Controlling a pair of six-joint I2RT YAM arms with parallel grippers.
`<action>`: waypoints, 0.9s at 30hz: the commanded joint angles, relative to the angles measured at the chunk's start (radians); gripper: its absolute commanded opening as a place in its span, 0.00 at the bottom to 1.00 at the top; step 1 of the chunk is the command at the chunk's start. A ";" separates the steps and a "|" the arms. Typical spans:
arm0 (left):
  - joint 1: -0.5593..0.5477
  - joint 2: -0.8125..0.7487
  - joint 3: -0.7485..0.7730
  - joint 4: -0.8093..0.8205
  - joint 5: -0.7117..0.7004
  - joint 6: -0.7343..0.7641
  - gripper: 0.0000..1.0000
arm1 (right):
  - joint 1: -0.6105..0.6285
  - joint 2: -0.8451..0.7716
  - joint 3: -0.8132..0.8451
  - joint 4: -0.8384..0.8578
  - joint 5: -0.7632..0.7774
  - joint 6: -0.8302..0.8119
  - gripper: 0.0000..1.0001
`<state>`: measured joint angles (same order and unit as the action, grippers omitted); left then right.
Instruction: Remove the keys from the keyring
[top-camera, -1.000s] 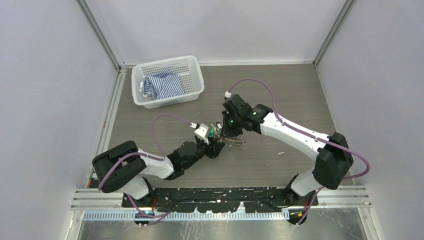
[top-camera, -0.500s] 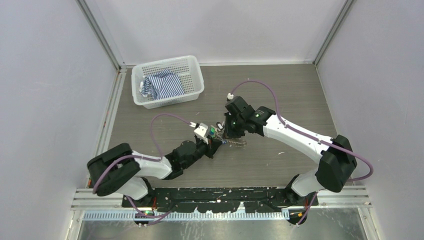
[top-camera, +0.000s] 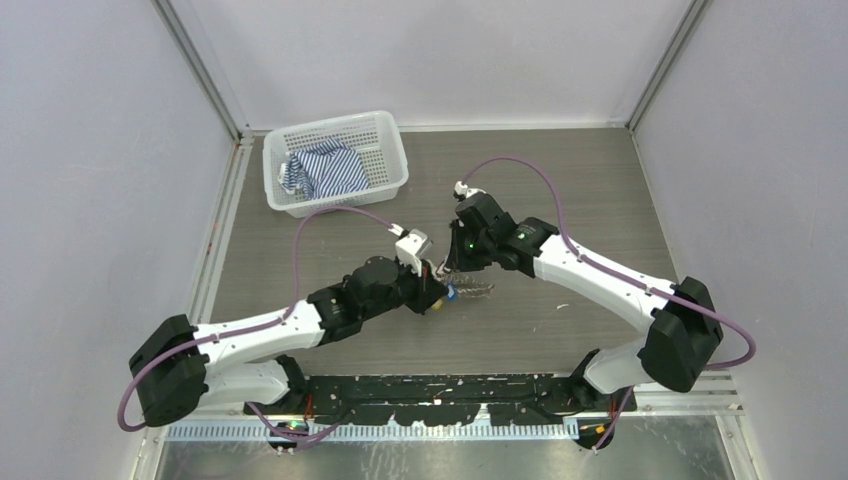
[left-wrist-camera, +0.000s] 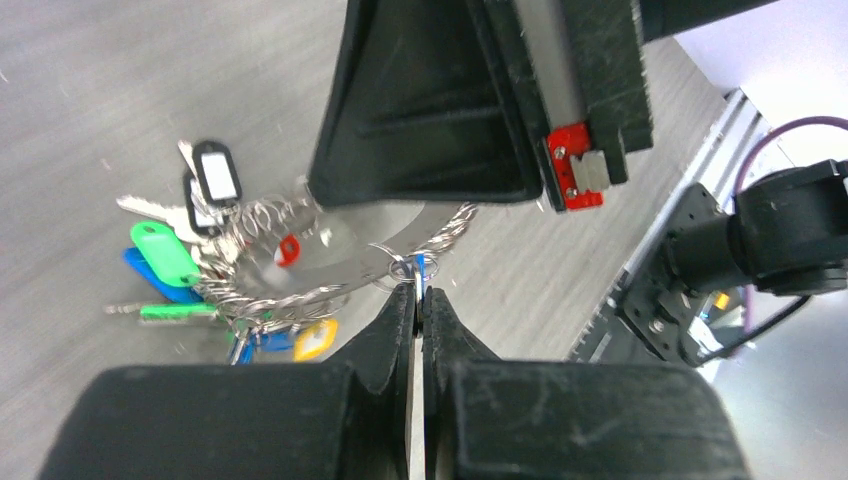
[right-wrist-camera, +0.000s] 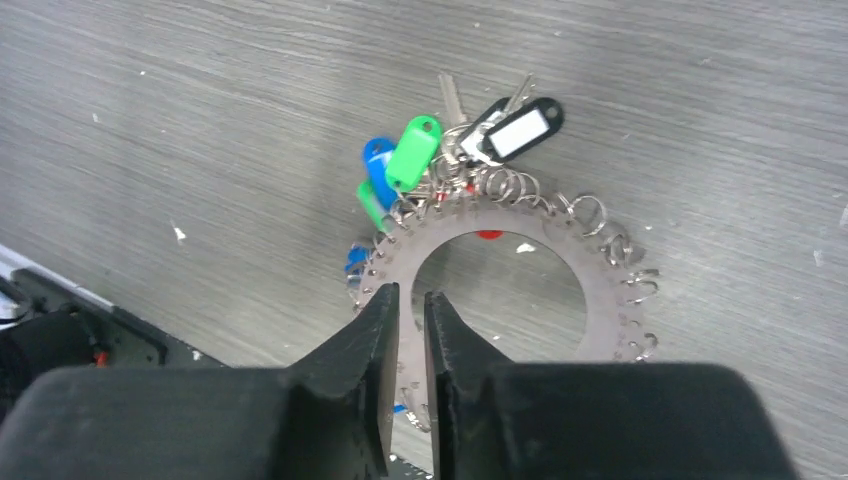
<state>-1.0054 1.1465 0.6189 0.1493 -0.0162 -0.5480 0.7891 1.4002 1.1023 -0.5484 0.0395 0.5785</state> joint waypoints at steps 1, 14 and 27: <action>0.026 0.036 0.108 -0.207 0.033 -0.216 0.00 | -0.004 -0.128 -0.084 0.119 0.095 -0.027 0.31; 0.186 0.203 0.217 -0.268 0.200 -0.802 0.00 | 0.144 -0.485 -0.389 0.332 0.112 -0.124 0.63; 0.267 0.223 0.147 -0.167 0.384 -1.105 0.00 | 0.274 -0.429 -0.440 0.424 0.195 -0.326 0.61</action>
<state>-0.7601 1.3891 0.7784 -0.0872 0.2798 -1.5478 1.0443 0.9268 0.6331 -0.1932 0.1867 0.3462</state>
